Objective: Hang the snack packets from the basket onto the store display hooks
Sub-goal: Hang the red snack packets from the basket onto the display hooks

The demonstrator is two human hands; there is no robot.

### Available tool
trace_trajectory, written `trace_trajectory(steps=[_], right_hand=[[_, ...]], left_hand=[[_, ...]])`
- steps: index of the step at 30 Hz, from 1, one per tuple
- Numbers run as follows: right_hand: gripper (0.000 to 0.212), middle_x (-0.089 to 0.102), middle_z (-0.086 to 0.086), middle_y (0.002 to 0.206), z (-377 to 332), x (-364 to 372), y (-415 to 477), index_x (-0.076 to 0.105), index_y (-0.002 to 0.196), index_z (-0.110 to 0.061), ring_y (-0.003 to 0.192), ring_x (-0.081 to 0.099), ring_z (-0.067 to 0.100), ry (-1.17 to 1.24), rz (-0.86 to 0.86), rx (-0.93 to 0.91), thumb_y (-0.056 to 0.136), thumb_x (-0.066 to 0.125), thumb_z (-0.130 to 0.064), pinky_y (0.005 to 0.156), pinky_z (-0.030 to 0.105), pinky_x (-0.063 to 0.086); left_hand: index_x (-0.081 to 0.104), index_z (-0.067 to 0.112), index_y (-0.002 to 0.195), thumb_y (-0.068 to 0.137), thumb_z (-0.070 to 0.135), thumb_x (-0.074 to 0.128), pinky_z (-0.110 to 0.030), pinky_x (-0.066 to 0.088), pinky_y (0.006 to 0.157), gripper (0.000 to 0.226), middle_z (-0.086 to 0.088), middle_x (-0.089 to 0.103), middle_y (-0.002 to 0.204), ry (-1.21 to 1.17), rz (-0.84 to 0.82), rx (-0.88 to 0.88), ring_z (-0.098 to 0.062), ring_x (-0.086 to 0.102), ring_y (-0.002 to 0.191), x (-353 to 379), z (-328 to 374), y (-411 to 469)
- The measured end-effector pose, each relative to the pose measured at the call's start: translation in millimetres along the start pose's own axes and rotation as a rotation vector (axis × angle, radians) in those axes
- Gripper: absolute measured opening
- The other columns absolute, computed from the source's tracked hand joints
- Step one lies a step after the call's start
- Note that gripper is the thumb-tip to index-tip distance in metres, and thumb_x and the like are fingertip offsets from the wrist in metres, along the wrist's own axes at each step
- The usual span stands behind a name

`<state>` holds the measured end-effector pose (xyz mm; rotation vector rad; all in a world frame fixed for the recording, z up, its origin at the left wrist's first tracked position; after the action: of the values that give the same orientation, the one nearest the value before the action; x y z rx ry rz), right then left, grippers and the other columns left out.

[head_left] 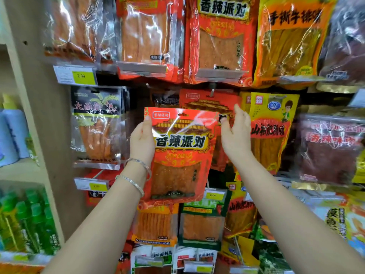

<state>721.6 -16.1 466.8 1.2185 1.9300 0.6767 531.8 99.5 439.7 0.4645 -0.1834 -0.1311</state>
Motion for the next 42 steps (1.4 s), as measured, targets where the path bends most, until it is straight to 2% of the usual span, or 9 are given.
trace_trajectory(steps=[5, 9, 12, 16, 20, 29, 35, 38, 42], right_hand=[[0.043, 0.063, 0.004, 0.116, -10, 2, -7, 0.057, 0.114, -0.018, 0.108, 0.059, 0.021, 0.464, -0.250, 0.310, 0.088, 0.055, -0.051, 0.096, 0.046, 0.046], [0.022, 0.066, 0.005, 0.110, -7, -12, 4, 0.060, 0.106, -0.017, 0.105, 0.061, 0.022, 0.489, -0.110, 0.231, 0.089, 0.061, -0.031, 0.097, 0.049, 0.046], [0.030, 0.064, 0.009, 0.114, -2, -22, 9, 0.057, 0.113, -0.007, 0.109, 0.058, 0.026, 0.421, -0.015, 0.176, 0.091, 0.059, -0.027, 0.098, 0.044, 0.044], [0.026, 0.064, 0.009, 0.107, -3, -30, 21, 0.056, 0.107, -0.006, 0.100, 0.059, 0.023, 0.408, 0.063, 0.150, 0.092, 0.056, -0.029, 0.088, 0.040, 0.045], [0.009, 0.062, 0.007, 0.094, -11, -30, 35, 0.054, 0.090, -0.018, 0.088, 0.057, 0.021, 0.437, 0.074, 0.131, 0.093, 0.056, -0.027, 0.084, 0.040, 0.044], [0.023, 0.061, 0.009, 0.110, -4, -22, 58, 0.056, 0.108, -0.010, 0.101, 0.056, 0.024, 0.369, 0.055, 0.216, 0.092, 0.055, -0.027, 0.088, 0.039, 0.043], [0.037, 0.056, 0.000, 0.102, 13, -18, 54, 0.045, 0.122, -0.012, 0.090, 0.053, 0.017, 0.146, 0.072, 0.115, 0.088, 0.056, -0.018, 0.067, 0.024, 0.038], [0.069, 0.042, 0.013, 0.138, 24, -17, 38, 0.028, 0.143, -0.011, 0.121, 0.042, 0.022, -0.032, 0.139, 0.014, 0.083, 0.061, -0.012, 0.094, 0.028, 0.035], [0.074, 0.036, 0.021, 0.142, 36, -17, 13, 0.030, 0.145, -0.008, 0.131, 0.034, 0.037, -0.386, 0.190, -0.238, 0.079, 0.066, -0.011, 0.107, 0.045, 0.029]], left_hand=[[0.055, 0.018, 0.081, 0.077, 0.066, 0.038, -0.040, 0.044, 0.073, 0.050, -0.007, 0.054, 0.082, -0.098, -0.078, -0.009, -0.025, 0.053, 0.075, 20, 14, 2], [0.056, 0.023, 0.090, 0.086, 0.023, 0.046, -0.033, 0.047, 0.075, 0.010, 0.003, 0.059, 0.086, -0.095, -0.028, 0.086, -0.006, 0.056, 0.074, 34, 26, 7], [0.049, 0.019, 0.123, 0.086, -0.001, 0.044, -0.007, 0.042, 0.083, 0.042, 0.005, 0.052, 0.115, -0.022, -0.040, 0.278, 0.003, 0.053, 0.097, 39, 41, 10], [0.035, 0.023, 0.140, 0.082, 0.004, 0.040, -0.018, 0.028, 0.110, 0.061, 0.012, 0.034, 0.134, 0.153, -0.312, 0.517, -0.011, 0.034, 0.133, 62, 59, 4], [0.028, 0.022, 0.145, 0.087, 0.005, 0.042, 0.011, 0.015, 0.087, 0.063, 0.018, 0.025, 0.139, 0.154, -0.401, 0.535, 0.017, 0.016, 0.124, 78, 64, 2], [0.039, 0.023, 0.141, 0.090, 0.008, 0.049, -0.012, 0.024, 0.107, 0.055, 0.022, 0.032, 0.135, 0.139, -0.376, 0.507, 0.020, 0.021, 0.122, 76, 66, 8], [0.047, 0.031, 0.134, 0.083, 0.018, 0.049, -0.031, 0.030, 0.111, 0.053, 0.018, 0.039, 0.134, 0.135, -0.374, 0.482, 0.003, 0.032, 0.130, 74, 40, 12], [0.044, 0.029, 0.136, 0.086, 0.009, 0.052, -0.039, 0.028, 0.114, 0.055, 0.005, 0.037, 0.143, 0.177, -0.340, 0.365, -0.010, 0.031, 0.135, 72, 4, 17], [0.049, 0.040, 0.119, 0.083, 0.005, 0.053, -0.023, 0.018, 0.107, 0.051, -0.008, 0.029, 0.150, 0.288, -0.352, 0.288, -0.015, 0.017, 0.141, 69, -37, 17]])
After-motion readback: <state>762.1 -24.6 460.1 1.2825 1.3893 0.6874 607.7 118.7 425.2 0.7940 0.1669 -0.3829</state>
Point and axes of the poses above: each hand's wrist, its own y-axis towards the middle knuckle, its own x-axis out of the palm, z = x × y, the point moved 2 cm from there along y, towards the middle knuckle
